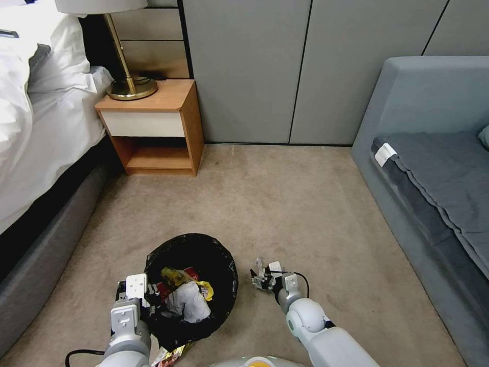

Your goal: Pick up the trash bin, then pick up the garbage from the floor and place it into the trash bin.

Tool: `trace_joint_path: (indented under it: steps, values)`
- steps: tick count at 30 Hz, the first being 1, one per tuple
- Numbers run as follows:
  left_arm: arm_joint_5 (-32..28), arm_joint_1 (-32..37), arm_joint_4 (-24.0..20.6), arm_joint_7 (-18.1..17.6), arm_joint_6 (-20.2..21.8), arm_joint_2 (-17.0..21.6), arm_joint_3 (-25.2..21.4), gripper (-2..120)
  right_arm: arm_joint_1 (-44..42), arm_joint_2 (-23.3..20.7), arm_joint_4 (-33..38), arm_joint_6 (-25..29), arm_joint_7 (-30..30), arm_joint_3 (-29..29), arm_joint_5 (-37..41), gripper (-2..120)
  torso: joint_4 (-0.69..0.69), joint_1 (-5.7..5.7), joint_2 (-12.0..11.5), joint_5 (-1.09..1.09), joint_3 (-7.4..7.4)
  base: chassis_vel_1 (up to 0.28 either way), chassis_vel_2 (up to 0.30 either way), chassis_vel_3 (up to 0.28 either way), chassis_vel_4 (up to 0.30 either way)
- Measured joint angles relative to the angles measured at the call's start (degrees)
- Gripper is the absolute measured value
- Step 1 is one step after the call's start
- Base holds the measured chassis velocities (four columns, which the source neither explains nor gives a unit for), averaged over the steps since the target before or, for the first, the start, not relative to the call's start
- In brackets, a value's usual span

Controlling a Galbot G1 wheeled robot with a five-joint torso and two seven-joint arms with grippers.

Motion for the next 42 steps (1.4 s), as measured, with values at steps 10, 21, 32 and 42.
trace_joint_path:
  steps: [10, 21, 32, 42]
  values:
    - [0.0, 0.5, -0.7, 0.0, -0.1, 0.1, 0.1, 0, 0.3, 0.9, -2.2, 0.8, -0.2, 0.4, -1.7, 37, 0.00, 0.00, 0.0, 0.00, 0.00, 0.000, 0.000, 0.000, 0.000]
    - [0.0, 0.6, -1.0, 0.0, -0.2, 0.1, 0.2, 0, 0.1, 1.0, -2.6, 1.5, -0.2, 1.1, -2.4, 0, 0.00, 0.00, 0.0, 0.00, 0.00, 0.000, 0.000, 0.000, 0.000]
    - [0.0, 0.6, -1.1, 0.1, -0.3, 0.3, 0.4, 0, -0.7, 0.2, 2.3, 3.7, 1.4, 2.3, -3.1, 0, 0.01, 0.00, 0.0, 0.01, 0.00, 0.000, 0.000, 0.000, 0.000]
    - [0.0, 0.2, -0.8, 0.1, -0.3, 1.1, 0.5, 0, -5.2, -3.4, 27.7, 17.2, 1.2, 4.6, -11.3, 0, 0.00, 0.00, 0.0, 0.00, 0.00, 0.000, 0.000, 0.000, 0.000]
